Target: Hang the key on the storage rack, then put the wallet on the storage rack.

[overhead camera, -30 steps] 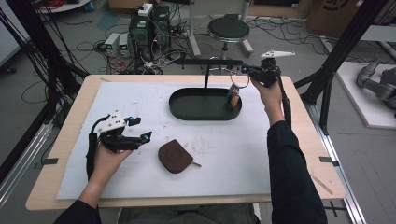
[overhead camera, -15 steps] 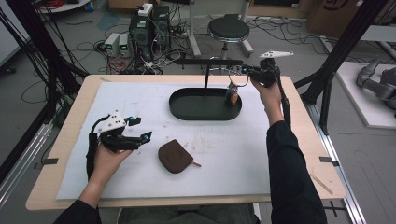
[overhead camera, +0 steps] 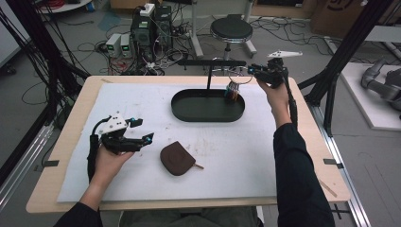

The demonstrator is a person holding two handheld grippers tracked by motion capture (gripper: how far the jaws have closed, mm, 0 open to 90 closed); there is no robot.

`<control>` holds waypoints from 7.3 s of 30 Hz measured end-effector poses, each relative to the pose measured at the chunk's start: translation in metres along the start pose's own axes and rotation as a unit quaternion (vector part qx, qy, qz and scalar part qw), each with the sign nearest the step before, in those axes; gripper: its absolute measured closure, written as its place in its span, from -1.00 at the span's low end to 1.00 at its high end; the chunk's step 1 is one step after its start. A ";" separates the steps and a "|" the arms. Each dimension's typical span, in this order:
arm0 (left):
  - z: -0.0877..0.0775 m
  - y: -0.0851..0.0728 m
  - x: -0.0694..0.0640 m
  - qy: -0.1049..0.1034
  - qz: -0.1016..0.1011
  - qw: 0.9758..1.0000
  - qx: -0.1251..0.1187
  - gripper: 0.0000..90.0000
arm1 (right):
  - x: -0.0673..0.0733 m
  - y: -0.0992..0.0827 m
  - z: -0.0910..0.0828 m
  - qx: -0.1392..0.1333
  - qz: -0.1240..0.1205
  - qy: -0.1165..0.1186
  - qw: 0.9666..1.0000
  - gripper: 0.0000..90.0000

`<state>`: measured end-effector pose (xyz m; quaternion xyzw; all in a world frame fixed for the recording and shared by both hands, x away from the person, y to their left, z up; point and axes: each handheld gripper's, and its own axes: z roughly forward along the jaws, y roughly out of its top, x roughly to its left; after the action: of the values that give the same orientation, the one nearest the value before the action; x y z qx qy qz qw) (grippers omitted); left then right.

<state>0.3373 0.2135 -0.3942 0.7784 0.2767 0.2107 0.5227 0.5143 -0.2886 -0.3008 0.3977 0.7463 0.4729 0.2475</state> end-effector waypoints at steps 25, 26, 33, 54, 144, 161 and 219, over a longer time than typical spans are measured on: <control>-0.011 0.002 0.009 0.026 -0.017 0.999 -0.014 -0.38 | 0.023 -0.027 -0.103 -0.056 -0.021 0.034 0.998 -0.07; -0.011 0.002 0.009 0.026 -0.017 0.999 -0.014 -0.38 | 0.023 -0.027 -0.103 -0.056 -0.021 0.034 0.998 -0.07; -0.015 -0.001 0.008 0.033 -0.010 0.999 -0.009 -0.38 | 0.030 -0.049 -0.117 -0.067 -0.019 0.041 0.997 -0.16; -0.012 -0.001 0.007 0.039 -0.011 0.999 -0.013 -0.39 | 0.046 -0.129 -0.117 -0.052 0.028 0.014 0.998 -0.42; 0.090 -0.014 -0.007 -0.149 -0.175 0.962 0.149 0.73 | 0.051 -0.139 -0.112 -0.033 -0.017 -0.024 0.999 -0.34; 0.073 0.007 -0.023 -0.122 -0.091 0.988 0.021 0.88 | 0.054 -0.138 -0.113 -0.040 -0.021 -0.027 0.999 -0.33; 0.068 0.059 -0.064 -0.187 -0.036 0.962 -0.196 0.91 | 0.159 -0.123 -0.039 0.046 -0.097 0.335 0.936 0.45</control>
<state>0.3433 0.1064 -0.3671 0.6755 0.1552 0.0924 0.7149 0.3519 -0.2058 -0.3938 0.1529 0.8417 0.5178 0.0098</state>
